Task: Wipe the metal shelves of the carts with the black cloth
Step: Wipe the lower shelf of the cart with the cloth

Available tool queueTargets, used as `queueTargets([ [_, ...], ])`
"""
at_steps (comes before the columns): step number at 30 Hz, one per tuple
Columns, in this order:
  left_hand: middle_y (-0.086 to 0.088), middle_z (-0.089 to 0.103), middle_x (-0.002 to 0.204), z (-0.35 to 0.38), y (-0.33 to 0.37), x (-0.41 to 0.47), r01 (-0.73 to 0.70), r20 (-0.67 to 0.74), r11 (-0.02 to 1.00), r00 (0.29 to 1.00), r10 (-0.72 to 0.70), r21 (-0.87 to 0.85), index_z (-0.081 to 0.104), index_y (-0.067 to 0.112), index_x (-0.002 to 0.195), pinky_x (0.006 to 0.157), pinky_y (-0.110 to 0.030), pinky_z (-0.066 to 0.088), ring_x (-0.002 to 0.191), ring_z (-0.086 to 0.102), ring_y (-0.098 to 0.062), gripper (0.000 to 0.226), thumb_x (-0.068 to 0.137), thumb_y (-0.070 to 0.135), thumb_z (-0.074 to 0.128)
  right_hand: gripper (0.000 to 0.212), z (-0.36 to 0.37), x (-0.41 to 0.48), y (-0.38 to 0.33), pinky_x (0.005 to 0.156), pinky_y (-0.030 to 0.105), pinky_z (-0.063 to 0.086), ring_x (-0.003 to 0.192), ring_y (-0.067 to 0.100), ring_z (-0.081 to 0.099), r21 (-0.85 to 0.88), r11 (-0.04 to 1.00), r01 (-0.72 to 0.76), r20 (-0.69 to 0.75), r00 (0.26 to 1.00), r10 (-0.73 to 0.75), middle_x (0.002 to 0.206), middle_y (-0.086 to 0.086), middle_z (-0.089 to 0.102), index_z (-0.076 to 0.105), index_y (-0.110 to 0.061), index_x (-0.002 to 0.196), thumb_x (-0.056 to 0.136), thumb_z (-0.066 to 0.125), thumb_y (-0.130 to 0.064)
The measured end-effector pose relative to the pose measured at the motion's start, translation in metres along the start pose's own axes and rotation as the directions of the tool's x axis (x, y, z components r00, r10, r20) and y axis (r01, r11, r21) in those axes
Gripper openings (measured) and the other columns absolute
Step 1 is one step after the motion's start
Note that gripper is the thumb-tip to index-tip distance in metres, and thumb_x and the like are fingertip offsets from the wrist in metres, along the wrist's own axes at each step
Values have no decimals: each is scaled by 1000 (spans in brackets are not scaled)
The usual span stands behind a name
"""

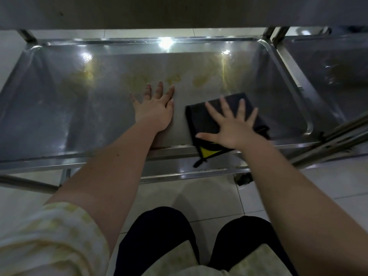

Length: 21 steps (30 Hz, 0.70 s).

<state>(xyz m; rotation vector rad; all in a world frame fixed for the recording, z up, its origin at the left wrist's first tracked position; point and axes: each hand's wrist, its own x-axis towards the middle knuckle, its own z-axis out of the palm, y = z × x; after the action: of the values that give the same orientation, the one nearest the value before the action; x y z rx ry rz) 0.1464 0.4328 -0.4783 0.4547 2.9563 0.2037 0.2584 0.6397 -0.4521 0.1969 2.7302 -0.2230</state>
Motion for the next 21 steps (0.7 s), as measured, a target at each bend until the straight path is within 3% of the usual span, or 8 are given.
queueTargets([
  [2,10,-4,166,-1,-3,-1,-11,-2,1000,1000,11,-11,4,48,155,113,-70,-7,152,-6,-25,51,104,50,13,104,3,5,-17,105,68,-25,141,41,-34,27,999,39,9,999,-39,158,-14,-31,-13,-59,146,64,38,-96],
  [5,10,-4,166,-1,-4,-1,-12,1,1000,1000,12,-16,5,48,155,113,-69,-7,152,-5,-25,52,104,51,14,104,-3,1,15,109,64,-24,145,33,-29,80,996,49,-3,999,-49,160,-17,-23,-4,-60,148,64,48,-91],
  [10,10,-2,166,0,1,0,-5,-7,1000,1000,4,-13,8,48,154,113,-69,-8,153,-5,-25,52,103,50,15,111,-23,-26,121,115,62,-15,149,32,-19,128,962,-243,8,970,244,163,-15,-17,-1,-57,149,54,47,-89],
  [12,9,-3,166,0,2,0,3,-3,1000,1000,-3,8,6,47,155,112,-69,-8,153,-5,-25,52,104,50,14,114,-24,-33,137,115,62,-14,149,33,-18,109,950,-293,28,956,292,163,-14,-17,-3,-57,149,53,46,-95],
  [16,9,-4,166,0,5,-3,11,-2,1000,1000,-11,18,4,47,155,112,-69,-8,152,-6,-26,52,104,49,13,106,-10,-17,86,111,68,-14,145,44,-24,75,957,-279,-5,960,280,160,-7,-29,-15,-61,144,54,24,-100],
  [21,11,-4,166,0,0,-2,3,-2,1000,1000,-3,1,4,49,154,113,-69,-8,152,-6,-24,51,104,50,13,98,12,6,-43,105,75,-13,141,51,-27,-37,997,-74,-69,995,71,160,0,-30,-17,-54,148,68,20,-97],
])
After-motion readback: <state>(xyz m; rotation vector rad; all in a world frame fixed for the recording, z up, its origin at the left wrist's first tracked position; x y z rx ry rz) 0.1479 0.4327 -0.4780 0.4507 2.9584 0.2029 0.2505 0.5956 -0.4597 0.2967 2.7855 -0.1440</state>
